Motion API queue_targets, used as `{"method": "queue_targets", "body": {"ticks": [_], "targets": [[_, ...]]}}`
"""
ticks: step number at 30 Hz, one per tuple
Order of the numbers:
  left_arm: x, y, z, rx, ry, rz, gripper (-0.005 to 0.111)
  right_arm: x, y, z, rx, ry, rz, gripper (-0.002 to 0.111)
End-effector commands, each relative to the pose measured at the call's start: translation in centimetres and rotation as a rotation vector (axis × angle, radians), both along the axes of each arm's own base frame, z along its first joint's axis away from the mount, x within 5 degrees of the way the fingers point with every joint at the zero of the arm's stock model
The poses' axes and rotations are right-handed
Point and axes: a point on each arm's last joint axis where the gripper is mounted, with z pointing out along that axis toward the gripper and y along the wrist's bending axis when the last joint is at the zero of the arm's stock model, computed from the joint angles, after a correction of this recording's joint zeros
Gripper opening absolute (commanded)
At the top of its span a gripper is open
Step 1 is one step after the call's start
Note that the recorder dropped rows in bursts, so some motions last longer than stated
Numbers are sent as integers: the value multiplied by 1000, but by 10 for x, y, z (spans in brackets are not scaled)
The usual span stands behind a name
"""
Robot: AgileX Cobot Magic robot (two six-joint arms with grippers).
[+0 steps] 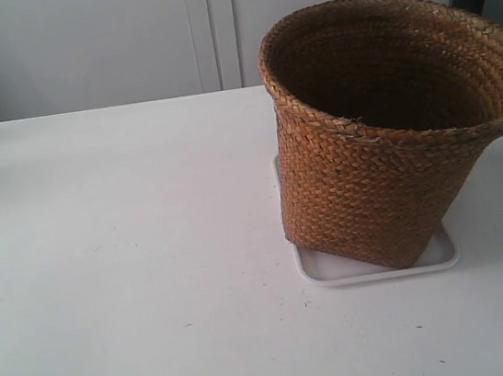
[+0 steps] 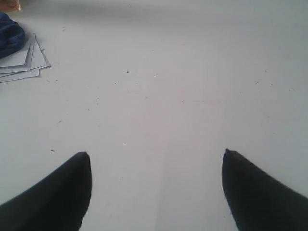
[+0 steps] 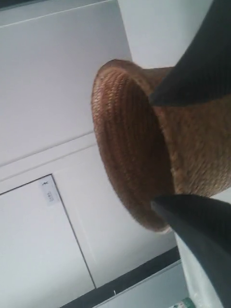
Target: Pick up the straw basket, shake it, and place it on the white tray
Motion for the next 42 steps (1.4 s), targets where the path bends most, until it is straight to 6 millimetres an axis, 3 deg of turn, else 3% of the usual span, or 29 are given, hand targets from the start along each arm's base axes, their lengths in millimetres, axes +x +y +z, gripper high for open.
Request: {"method": "queue_targets", "body": {"ticks": [1, 4, 22, 29, 42], "targets": [[0, 0, -1, -11, 2, 2, 77, 12, -2, -42, -59, 54, -44, 52], [0, 0, -1, -11, 2, 2, 77, 17, -5, -63, -64, 91, -73, 52], [0, 0, -1, -11, 2, 2, 77, 17, -3, -67, -113, 120, -55, 52], [0, 0, -1, -11, 2, 2, 77, 16, -9, -84, -116, 307, -115, 52], [0, 0, -1, -11, 2, 2, 77, 15, -12, -89, -429, 316, -114, 52]]}}
